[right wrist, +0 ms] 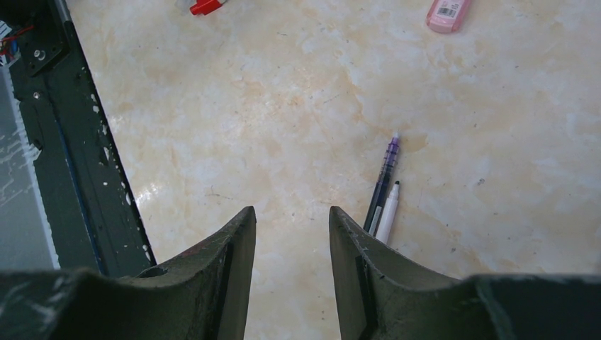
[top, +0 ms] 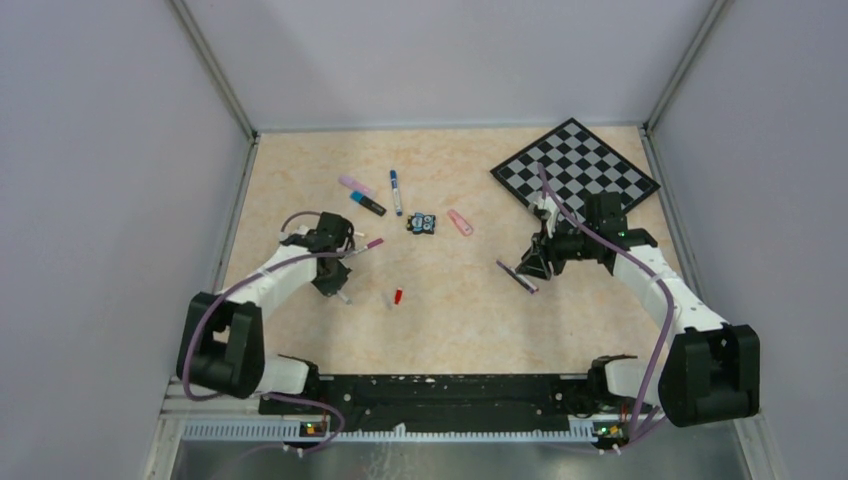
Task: Open the pen caps
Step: Pick up the pen from the center of the board, then open the pen cap from the pen.
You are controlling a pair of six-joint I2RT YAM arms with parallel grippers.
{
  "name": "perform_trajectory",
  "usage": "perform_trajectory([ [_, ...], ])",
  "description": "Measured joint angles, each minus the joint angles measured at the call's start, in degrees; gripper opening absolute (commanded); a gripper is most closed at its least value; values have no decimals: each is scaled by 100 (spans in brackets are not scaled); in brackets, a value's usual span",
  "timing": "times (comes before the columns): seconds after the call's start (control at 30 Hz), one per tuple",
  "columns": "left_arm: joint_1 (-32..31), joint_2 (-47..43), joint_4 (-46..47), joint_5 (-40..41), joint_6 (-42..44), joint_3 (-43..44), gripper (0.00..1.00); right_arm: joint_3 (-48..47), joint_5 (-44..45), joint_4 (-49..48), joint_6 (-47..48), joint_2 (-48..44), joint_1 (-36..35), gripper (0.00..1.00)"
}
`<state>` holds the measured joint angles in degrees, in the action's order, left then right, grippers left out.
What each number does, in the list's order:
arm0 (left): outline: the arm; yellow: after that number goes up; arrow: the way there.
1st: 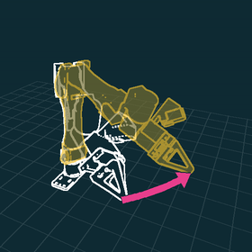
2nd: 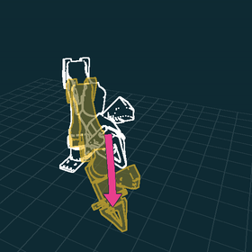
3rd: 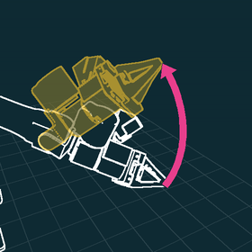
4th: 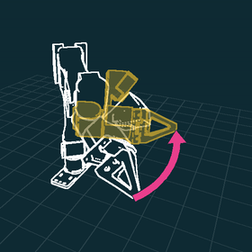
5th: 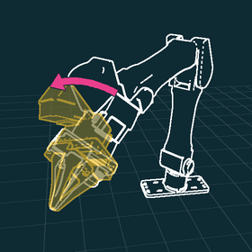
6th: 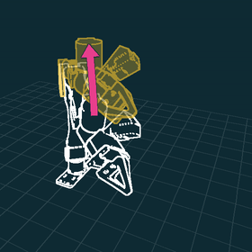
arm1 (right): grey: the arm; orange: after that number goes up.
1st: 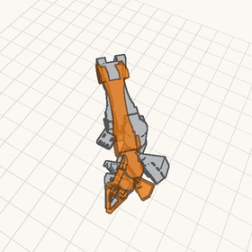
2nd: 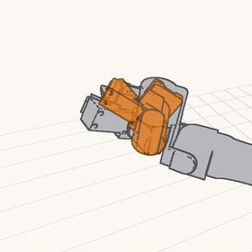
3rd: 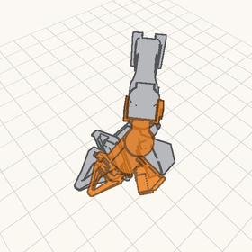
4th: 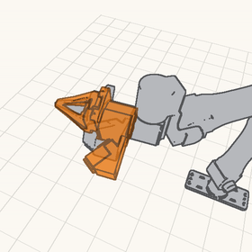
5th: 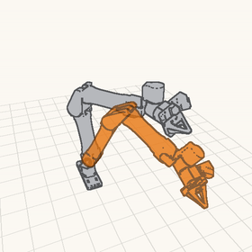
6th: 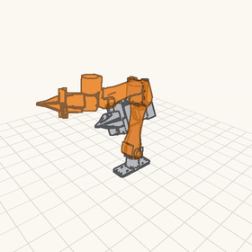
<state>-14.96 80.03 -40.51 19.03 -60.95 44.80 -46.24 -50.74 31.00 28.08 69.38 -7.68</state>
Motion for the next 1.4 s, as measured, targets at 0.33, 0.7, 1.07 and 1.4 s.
perform_trajectory([
  [0.33, 9, -2706, 1075, -1408, 1029, -964, 0, 0, -367, 146, 131, 0, 0, 42],
  [0.7, -546, -3578, 5329, -3939, 796, -2817, 0, 240, -1733, -289, -258, -28, 0, 48],
  [1.07, -2490, -1679, 8321, -3191, 883, -2415, 0, 1386, -2413, -3630, -3571, -114, -164, 76],
  [1.4, -3405, -575, 9425, -2428, 1187, -1716, 0, 1388, -2426, -4409, -4590, -31, -625, 84],
])
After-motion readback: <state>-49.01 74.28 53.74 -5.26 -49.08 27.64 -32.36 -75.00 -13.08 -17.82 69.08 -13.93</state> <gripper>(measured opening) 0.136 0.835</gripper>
